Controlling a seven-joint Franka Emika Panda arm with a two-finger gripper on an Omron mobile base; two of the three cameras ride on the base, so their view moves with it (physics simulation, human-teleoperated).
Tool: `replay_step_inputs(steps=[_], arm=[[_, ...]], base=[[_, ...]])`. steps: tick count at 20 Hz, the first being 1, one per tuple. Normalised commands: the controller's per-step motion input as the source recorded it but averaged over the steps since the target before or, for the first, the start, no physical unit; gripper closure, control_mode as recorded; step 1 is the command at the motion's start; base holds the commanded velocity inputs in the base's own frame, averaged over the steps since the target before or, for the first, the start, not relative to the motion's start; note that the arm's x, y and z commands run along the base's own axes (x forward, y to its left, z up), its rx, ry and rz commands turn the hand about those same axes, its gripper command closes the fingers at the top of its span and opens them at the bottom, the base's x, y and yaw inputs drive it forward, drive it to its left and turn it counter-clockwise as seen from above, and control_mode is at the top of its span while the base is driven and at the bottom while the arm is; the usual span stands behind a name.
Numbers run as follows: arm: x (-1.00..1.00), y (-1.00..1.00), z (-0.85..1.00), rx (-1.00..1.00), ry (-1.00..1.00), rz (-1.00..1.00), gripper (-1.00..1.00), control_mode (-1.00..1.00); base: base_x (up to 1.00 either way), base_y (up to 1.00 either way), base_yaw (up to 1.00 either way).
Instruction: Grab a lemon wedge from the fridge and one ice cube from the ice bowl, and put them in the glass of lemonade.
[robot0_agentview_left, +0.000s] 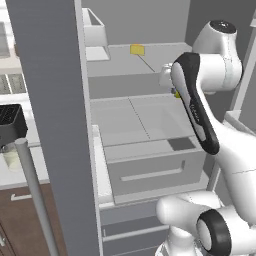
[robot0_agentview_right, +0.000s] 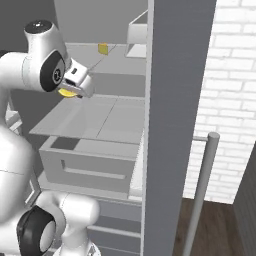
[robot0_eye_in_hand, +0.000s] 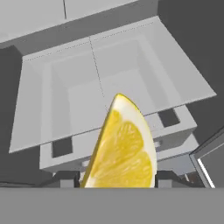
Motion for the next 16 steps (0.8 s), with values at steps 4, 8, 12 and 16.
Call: replay_step_inputs(steps=[4,8,12,16], arm=[[-0.77,0.00,-0.64,-0.02,0.12,0.28,1.00,-1.00],[-0.50,0.00,-0.65,-0.02,0.01,0.06,1.00,-1.00],[-0.48,0.00,-0.53,-0.01,0.00,0.00,1.00,-1.00],[-0.64,0.00,-0.27,0.00,0.00,0.00,1.00,-1.00]], base=[[0.00,0.00,0.00],[0.00,0.00,0.00],[0.00,0.00,0.00],[0.00,0.00,0.00]])
